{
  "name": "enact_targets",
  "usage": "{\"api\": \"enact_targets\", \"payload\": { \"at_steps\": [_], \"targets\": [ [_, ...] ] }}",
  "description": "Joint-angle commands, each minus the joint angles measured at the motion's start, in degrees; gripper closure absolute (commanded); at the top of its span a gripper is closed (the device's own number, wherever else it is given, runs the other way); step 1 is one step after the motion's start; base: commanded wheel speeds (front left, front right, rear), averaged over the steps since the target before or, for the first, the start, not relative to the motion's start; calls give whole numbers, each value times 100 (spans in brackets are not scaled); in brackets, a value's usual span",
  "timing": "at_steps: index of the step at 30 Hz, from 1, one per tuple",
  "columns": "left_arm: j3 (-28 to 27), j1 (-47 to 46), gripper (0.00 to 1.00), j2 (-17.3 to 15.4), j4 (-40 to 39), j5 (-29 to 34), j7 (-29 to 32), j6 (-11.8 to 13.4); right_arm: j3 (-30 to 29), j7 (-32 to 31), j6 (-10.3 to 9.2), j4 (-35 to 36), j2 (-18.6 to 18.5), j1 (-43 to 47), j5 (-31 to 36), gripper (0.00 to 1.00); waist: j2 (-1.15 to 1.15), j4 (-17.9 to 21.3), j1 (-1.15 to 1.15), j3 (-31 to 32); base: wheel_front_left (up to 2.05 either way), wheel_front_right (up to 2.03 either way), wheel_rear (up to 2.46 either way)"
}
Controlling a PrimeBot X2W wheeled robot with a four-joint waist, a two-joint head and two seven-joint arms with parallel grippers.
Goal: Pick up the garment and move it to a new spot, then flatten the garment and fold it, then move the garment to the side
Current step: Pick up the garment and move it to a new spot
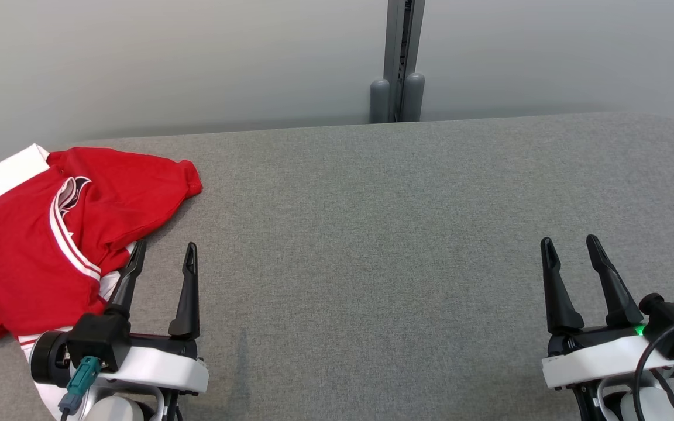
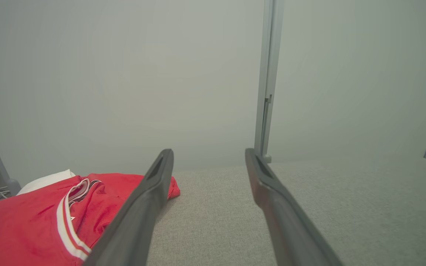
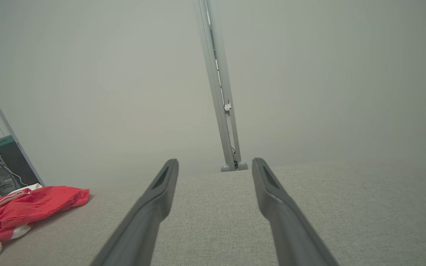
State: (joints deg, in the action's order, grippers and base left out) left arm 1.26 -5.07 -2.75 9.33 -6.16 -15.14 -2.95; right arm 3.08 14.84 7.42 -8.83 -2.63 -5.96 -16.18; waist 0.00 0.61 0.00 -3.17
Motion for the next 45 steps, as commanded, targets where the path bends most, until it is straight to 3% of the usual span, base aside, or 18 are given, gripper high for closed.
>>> {"api": "enact_targets", "payload": {
  "at_steps": [1,27,45],
  "targets": [
    [-18,-83,0,-26,4,-30,-9,-2,1,49,13,-23,-47,-54,-38,0,0,1,0,3,0,0,0],
    [-28,-67,0,-26,110,-110,-9,17,109,48,13,-64,-47,-29,-41,0,0,-82,0,55,0,0,0],
    [-83,-28,0,-25,233,-293,-9,124,245,44,13,-177,-43,7,21,0,0,-844,0,117,0,0,0]
  ]
}}
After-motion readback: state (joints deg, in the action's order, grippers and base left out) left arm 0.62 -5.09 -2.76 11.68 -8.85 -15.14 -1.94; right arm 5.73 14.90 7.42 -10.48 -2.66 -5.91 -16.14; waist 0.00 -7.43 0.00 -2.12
